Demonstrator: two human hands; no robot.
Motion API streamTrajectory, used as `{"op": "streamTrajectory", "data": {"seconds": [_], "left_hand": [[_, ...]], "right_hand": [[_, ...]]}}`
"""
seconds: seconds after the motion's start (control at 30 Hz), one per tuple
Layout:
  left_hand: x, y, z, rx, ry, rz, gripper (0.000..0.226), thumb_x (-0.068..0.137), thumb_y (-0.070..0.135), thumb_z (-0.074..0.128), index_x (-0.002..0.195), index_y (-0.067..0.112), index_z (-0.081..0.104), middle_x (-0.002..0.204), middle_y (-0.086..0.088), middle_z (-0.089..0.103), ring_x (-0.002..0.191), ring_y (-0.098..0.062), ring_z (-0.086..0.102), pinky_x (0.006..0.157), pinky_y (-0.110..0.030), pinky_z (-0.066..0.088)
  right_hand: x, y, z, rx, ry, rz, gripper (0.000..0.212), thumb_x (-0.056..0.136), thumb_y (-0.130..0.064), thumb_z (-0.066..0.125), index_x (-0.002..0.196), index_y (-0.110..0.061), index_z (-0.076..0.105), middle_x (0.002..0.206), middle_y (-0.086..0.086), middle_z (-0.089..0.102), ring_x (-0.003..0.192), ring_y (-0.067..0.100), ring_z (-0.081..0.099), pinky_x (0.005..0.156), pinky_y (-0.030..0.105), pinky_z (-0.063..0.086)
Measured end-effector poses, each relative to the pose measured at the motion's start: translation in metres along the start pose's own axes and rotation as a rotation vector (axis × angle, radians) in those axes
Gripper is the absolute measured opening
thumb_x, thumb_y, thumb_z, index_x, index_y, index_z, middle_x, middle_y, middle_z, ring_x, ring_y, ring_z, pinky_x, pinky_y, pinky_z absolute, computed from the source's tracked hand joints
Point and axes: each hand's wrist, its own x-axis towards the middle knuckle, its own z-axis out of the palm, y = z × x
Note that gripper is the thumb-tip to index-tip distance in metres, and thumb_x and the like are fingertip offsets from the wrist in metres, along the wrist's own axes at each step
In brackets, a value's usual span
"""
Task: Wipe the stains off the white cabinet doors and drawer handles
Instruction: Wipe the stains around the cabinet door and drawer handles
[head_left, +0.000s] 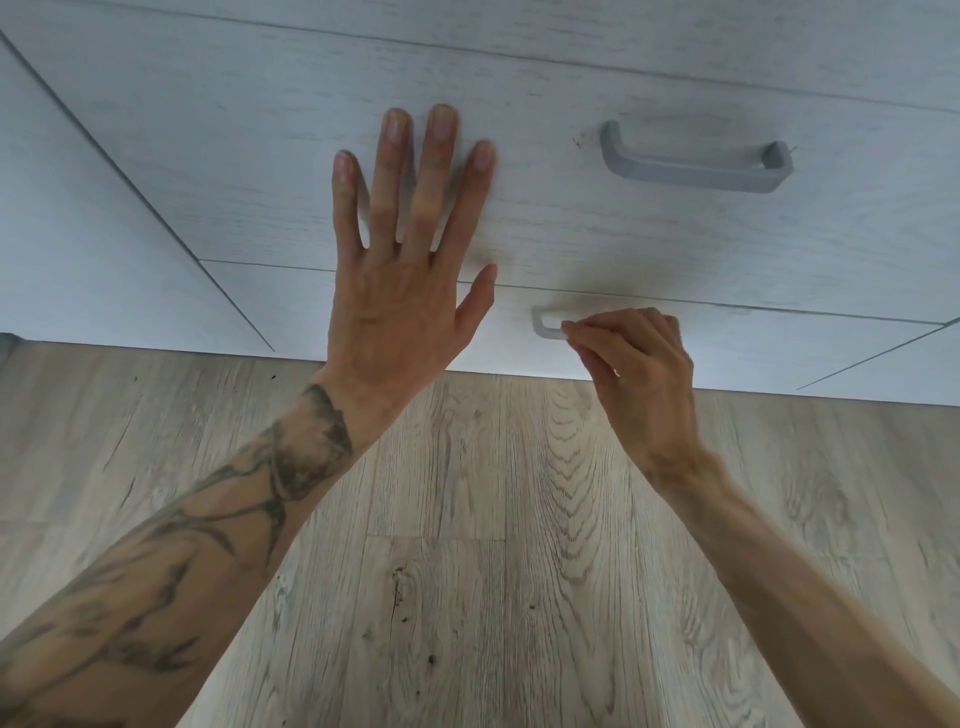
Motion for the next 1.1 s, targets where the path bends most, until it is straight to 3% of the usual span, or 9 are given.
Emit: {"op": "streamTrajectory", "data": {"seconds": [0.1, 0.17, 0.37, 0.5, 0.77, 0.93, 1.1], "left_hand": [[0.000, 0.000, -0.001, 0.007, 0.001, 0.004, 0.078, 0.110, 0.053, 0.042, 0.168, 0.010, 0.011, 0.169, -0.024, 0.021, 0.155, -0.049, 0.018, 0.127, -0.067, 0.015], [-0.001, -0.001, -0.001, 0.005, 0.006, 0.006, 0.078, 0.110, 0.052, 0.042, 0.168, 0.010, 0.011, 0.169, -0.024, 0.021, 0.155, -0.049, 0.018, 0.126, -0.067, 0.017], [-0.001, -0.003, -0.001, -0.007, -0.002, 0.016, 0.079, 0.110, 0.053, 0.042, 0.168, 0.011, 0.008, 0.170, -0.022, 0.014, 0.155, -0.047, 0.014, 0.127, -0.066, 0.014], [-0.001, -0.003, 0.000, 0.001, 0.000, 0.013, 0.080, 0.109, 0.052, 0.044, 0.168, 0.010, 0.009, 0.169, -0.022, 0.016, 0.155, -0.047, 0.014, 0.127, -0.066, 0.015], [-0.002, -0.004, 0.002, 0.003, 0.004, 0.017, 0.080, 0.110, 0.053, 0.043, 0.168, 0.011, 0.008, 0.169, -0.020, 0.011, 0.155, -0.047, 0.015, 0.127, -0.066, 0.016], [0.000, -0.003, -0.001, 0.000, -0.001, 0.017, 0.078, 0.110, 0.052, 0.043, 0.168, 0.011, 0.011, 0.170, -0.022, 0.019, 0.155, -0.047, 0.017, 0.127, -0.066, 0.016], [-0.002, -0.006, -0.001, 0.009, -0.008, 0.022, 0.078, 0.110, 0.052, 0.042, 0.168, 0.011, 0.010, 0.170, -0.020, 0.013, 0.155, -0.046, 0.015, 0.128, -0.065, 0.016]], "right_hand": [[0.017, -0.026, 0.009, 0.127, 0.018, 0.123, 0.009, 0.095, -0.012, 0.078, 0.103, -0.010, 0.075, 0.098, 0.002, 0.074, 0.090, 0.019, 0.066, 0.083, 0.033, 0.052], [0.023, -0.034, 0.017, 0.141, 0.016, 0.171, 0.010, 0.094, -0.012, 0.079, 0.096, -0.011, 0.069, 0.096, 0.000, 0.072, 0.086, 0.021, 0.066, 0.086, 0.027, 0.046], [0.000, -0.015, 0.021, 0.066, 0.027, 0.061, 0.006, 0.095, -0.012, 0.080, 0.100, -0.010, 0.081, 0.105, 0.004, 0.076, 0.095, 0.028, 0.070, 0.088, 0.044, 0.054], [0.003, -0.015, 0.028, 0.028, 0.062, -0.030, 0.006, 0.093, -0.005, 0.081, 0.098, -0.009, 0.083, 0.101, 0.005, 0.078, 0.090, 0.028, 0.071, 0.086, 0.036, 0.052], [-0.005, -0.015, 0.034, -0.012, 0.034, -0.096, 0.010, 0.095, -0.001, 0.074, 0.099, -0.006, 0.082, 0.108, 0.000, 0.080, 0.088, 0.024, 0.059, 0.077, 0.040, 0.057], [0.009, -0.017, 0.040, -0.038, 0.054, -0.093, 0.009, 0.094, -0.002, 0.077, 0.100, -0.007, 0.082, 0.106, 0.001, 0.080, 0.101, 0.022, 0.060, 0.084, 0.037, 0.058], [-0.002, -0.017, 0.030, 0.009, 0.057, -0.044, 0.008, 0.097, -0.006, 0.076, 0.102, -0.006, 0.082, 0.108, 0.003, 0.080, 0.096, 0.021, 0.066, 0.084, 0.034, 0.059]]}}
